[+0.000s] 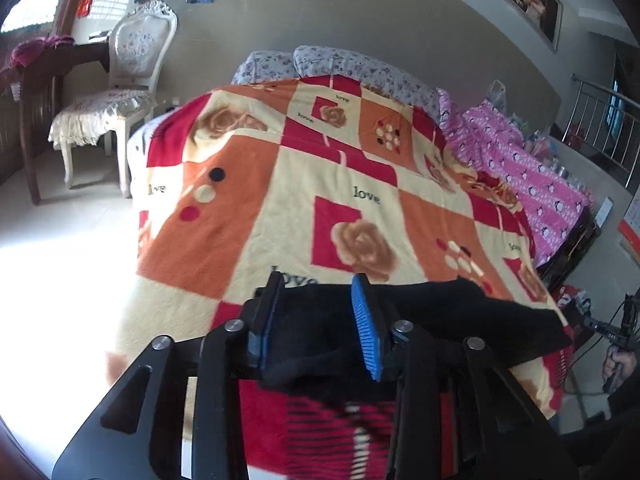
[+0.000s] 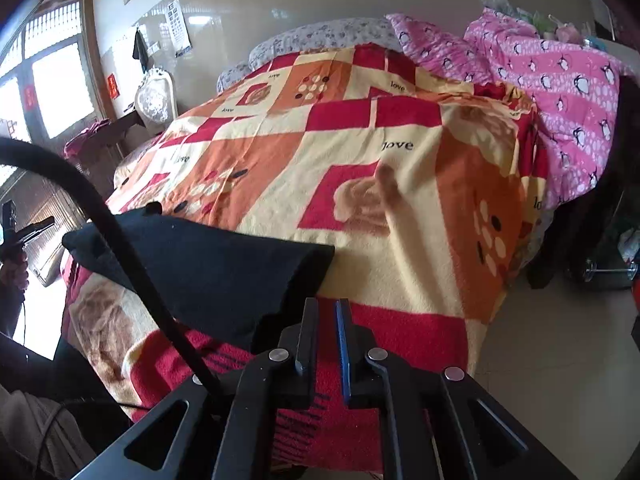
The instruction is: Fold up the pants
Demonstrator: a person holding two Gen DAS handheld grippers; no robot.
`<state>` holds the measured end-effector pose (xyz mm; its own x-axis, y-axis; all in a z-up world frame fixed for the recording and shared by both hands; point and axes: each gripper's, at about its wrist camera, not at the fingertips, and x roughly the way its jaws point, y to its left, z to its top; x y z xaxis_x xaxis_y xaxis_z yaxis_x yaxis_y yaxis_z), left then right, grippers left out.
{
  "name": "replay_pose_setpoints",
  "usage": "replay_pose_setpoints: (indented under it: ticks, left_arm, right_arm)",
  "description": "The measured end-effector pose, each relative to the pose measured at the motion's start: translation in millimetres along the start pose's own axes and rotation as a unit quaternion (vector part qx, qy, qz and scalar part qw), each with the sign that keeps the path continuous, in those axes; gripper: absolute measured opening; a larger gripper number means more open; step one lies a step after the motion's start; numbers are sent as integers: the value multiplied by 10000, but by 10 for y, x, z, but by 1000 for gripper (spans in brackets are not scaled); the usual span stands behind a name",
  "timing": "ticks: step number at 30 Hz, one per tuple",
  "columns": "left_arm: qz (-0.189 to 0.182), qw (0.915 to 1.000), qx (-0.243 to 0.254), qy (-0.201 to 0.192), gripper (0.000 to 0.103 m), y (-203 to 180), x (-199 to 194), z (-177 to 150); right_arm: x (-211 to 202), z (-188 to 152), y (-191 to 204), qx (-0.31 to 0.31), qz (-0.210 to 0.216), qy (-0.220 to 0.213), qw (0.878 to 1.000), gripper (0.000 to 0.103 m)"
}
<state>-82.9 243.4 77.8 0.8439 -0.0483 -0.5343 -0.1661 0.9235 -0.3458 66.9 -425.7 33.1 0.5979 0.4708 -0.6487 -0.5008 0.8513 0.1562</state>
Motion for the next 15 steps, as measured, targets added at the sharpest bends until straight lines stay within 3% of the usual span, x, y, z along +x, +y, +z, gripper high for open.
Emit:
replay_pose_setpoints:
  ticks: [2,8,11,15]
  left_arm:
    - [-281,9991,-74,310,38,-140,279,43]
    - [82,9900,-219,1388,38,-232,829,-391]
    - [368,9901,-111,1346,37,-295,693,-584]
    - [640,9885,99,1367,34,-308,700,-606]
  right_arm:
    - [-82,69,88,-5,65,-170,9998,11]
    - [-132,203,536,-388,375,-331,9980,12]
    - [-99,212,674,-419,532,-340,9971,12]
    - [37,271,807,-408,753,-374,9956,12]
